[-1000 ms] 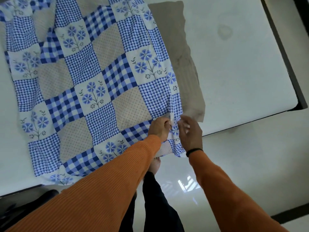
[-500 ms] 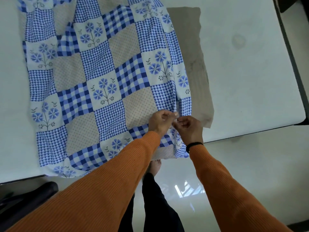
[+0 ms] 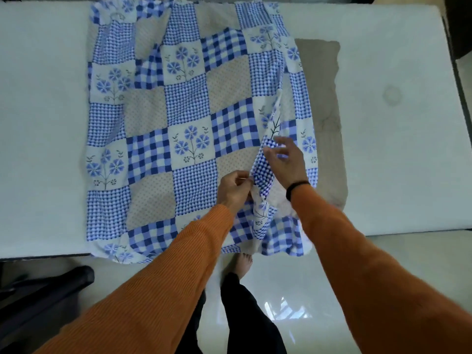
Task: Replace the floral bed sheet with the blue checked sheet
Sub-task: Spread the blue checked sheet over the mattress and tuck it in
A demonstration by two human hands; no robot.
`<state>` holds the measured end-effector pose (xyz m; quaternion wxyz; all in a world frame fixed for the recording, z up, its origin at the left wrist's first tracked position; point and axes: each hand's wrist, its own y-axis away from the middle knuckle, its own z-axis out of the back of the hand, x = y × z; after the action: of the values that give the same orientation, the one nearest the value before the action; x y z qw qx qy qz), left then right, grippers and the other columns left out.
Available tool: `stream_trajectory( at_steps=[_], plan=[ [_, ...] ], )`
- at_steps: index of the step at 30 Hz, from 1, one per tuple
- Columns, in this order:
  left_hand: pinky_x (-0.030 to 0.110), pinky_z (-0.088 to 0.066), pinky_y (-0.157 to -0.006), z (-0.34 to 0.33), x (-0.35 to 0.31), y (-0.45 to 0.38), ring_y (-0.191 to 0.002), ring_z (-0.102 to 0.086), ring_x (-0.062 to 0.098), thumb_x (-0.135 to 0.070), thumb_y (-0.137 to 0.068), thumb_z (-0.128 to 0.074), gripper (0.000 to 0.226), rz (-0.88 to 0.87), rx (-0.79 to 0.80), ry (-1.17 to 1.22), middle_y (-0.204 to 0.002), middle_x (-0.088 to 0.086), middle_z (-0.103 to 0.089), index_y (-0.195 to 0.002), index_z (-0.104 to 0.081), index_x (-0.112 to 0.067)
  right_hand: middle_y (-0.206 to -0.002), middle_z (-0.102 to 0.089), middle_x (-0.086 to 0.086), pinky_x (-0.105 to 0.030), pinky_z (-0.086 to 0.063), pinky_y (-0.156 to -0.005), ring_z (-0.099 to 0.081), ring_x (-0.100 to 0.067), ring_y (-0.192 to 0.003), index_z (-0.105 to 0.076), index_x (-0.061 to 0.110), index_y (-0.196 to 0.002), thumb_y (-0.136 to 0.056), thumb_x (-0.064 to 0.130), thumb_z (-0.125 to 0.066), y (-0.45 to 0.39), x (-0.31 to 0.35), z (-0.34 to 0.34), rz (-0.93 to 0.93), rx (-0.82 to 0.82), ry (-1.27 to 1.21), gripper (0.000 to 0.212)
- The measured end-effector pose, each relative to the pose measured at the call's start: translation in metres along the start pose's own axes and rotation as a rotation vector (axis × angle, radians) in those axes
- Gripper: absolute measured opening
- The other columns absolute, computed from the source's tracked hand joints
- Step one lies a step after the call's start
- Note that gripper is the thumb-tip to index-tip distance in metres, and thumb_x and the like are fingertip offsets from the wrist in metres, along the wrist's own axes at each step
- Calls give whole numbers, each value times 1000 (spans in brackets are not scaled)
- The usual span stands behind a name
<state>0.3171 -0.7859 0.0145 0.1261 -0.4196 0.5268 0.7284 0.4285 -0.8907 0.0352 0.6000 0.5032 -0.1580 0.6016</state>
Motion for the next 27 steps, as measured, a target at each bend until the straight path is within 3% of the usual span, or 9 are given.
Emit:
stream_trajectory(
  at_steps=[4,8,11,14,17,20,22,24,27],
  plan=[
    [41,-64,-74,53,-10,-2,-85,-74,25,-20,-97,-65,8,-63,-21,-28,-93,5,-75,-99,-70,-15,-162,-34,-5,-43,-36,-114,-39,-28,-144,-31,24,-157,-99,40,-62,-56,64,-37,175,319,363,68],
    [41,-56,-73,129,-11,-9,-76,-66,29,-31,-87,-65,12,-120,16,-60,-83,7,-70,-87,-68,-19,-160,-35,-12,-46,-37,-114,-40,-34,-142,-34,21,-156,-98,36,-65,-97,108,-91,179,409,642,67],
    [39,-46,-64,190,-3,-15,-66,-50,24,-26,-91,-61,23,-116,21,-67,-73,16,-55,-80,-59,-6,-159,-37,-13,-40,-41,-112,-46,-33,-137,-44,16,-150,-97,23,-64,-115,135,-137,114,397,738,57],
    [27,-40,-55,253,7,-18,-58,-45,18,-14,-99,-54,20,-84,-43,-66,-65,8,-51,-80,-57,-6,-142,-52,-18,-41,-42,-111,-53,-34,-127,-60,4,-132,-99,20,-59,-122,164,-185,123,387,932,37],
    [25,-38,-49,319,26,-30,-55,-45,16,-9,-99,-50,21,-75,-180,-84,-62,4,-51,-79,-55,-7,-95,-58,-22,-42,-53,-92,-56,-31,-85,-63,3,-91,-99,22,-57,-123,186,-240,159,345,988,21],
    [38,-48,-55,381,46,-41,-59,-52,22,-21,-94,-49,21,-58,-270,-105,-70,17,-56,-88,-55,-2,-109,-64,-19,-35,-51,-90,-62,-31,-100,-67,3,-109,-96,25,-62,-121,205,-303,181,320,902,26],
    [29,-49,-55,417,55,-44,-62,-61,26,-23,-93,-49,17,-32,-333,-160,-75,16,-65,-91,-59,-9,-129,-62,-19,-39,-49,-100,-60,-33,-116,-63,2,-126,-96,25,-63,-117,217,-350,202,313,848,38],
    [12,-39,-44,448,61,-43,-60,-59,19,-17,-97,-48,11,-46,-372,-215,-74,8,-66,-93,-59,-16,-141,-55,-19,-39,-46,-103,-55,-35,-125,-56,3,-137,-97,21,-60,-111,229,-393,223,313,838,44],
    [10,-46,-49,492,68,-44,-66,-63,9,-30,-101,-55,15,-88,-421,-228,-85,0,-71,-102,-65,-19,-150,-46,-15,-35,-47,-103,-54,-34,-128,-46,11,-149,-97,17,-59,-107,246,-455,225,329,775,53]
  ],
)
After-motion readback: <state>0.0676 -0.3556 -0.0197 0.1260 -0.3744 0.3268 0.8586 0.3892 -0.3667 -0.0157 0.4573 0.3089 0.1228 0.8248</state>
